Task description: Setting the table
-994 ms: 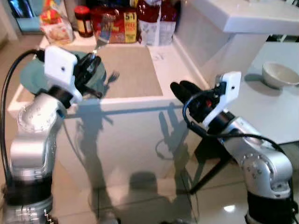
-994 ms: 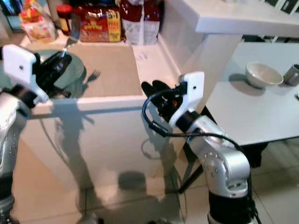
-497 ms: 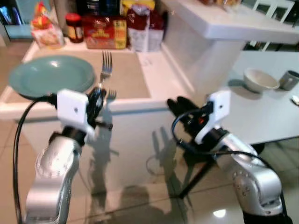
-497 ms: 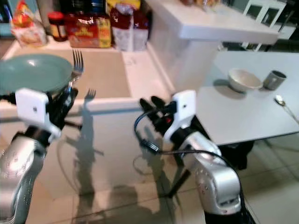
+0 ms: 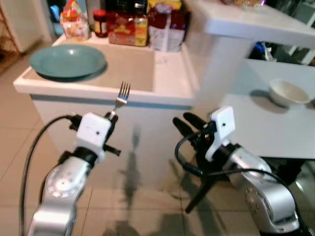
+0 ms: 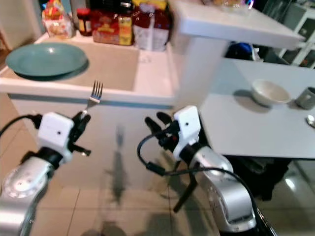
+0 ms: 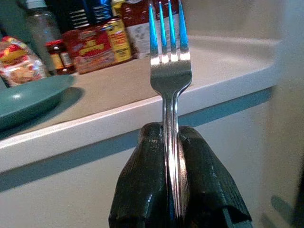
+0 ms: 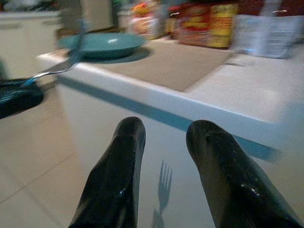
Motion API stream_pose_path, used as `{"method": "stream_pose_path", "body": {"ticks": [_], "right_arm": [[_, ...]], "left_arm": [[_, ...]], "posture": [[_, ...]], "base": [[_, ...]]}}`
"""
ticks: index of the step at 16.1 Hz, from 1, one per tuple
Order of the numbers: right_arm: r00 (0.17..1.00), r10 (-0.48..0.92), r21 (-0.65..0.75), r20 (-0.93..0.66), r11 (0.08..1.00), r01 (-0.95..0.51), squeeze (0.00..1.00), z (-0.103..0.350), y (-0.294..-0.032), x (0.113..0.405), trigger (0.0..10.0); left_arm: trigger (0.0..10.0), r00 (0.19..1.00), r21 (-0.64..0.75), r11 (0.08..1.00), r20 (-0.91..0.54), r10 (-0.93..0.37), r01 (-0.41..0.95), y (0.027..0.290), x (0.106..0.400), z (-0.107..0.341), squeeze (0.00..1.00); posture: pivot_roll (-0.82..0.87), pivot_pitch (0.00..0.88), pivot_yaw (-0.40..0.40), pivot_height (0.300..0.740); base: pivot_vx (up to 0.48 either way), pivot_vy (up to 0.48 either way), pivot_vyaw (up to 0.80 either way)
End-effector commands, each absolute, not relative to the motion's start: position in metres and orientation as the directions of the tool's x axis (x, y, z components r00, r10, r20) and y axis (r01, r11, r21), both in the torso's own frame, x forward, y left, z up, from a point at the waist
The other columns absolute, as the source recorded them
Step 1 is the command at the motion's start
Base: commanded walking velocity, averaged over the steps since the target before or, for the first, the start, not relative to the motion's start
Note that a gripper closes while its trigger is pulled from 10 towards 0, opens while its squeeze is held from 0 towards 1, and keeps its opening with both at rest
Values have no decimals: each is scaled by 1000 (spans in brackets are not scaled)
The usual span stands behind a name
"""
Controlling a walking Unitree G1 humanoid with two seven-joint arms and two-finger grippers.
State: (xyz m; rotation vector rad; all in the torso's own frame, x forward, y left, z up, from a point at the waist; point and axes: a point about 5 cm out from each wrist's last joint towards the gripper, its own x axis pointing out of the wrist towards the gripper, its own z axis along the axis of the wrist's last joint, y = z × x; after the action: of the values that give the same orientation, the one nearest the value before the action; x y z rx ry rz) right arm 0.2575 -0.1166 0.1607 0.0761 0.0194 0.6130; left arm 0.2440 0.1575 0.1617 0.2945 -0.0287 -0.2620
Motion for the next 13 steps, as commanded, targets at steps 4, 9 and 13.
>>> {"method": "stream_pose_path", "body": {"ticks": [4,9,13], "right_arm": [[880,474,98,6,876,-472,0,160,-122,267,10000],[898,440,116,1,892,-437,0,159,-123,269,10000],[916,402,126,3,908,-399,0,161,-129,272,10000]], "left_arm": [[10000,973,282,935,13,-229,216,152,261,169,0],[10000,981,253,949,12,-195,186,151,266,172,0],[10000,982,262,948,8,-190,181,150,270,172,0]], "posture": [[23,42,-57,740],[17,60,-49,740],[14,68,-47,740]], "base": [[0,-480,0],[0,-480,0],[0,-480,0]]}}
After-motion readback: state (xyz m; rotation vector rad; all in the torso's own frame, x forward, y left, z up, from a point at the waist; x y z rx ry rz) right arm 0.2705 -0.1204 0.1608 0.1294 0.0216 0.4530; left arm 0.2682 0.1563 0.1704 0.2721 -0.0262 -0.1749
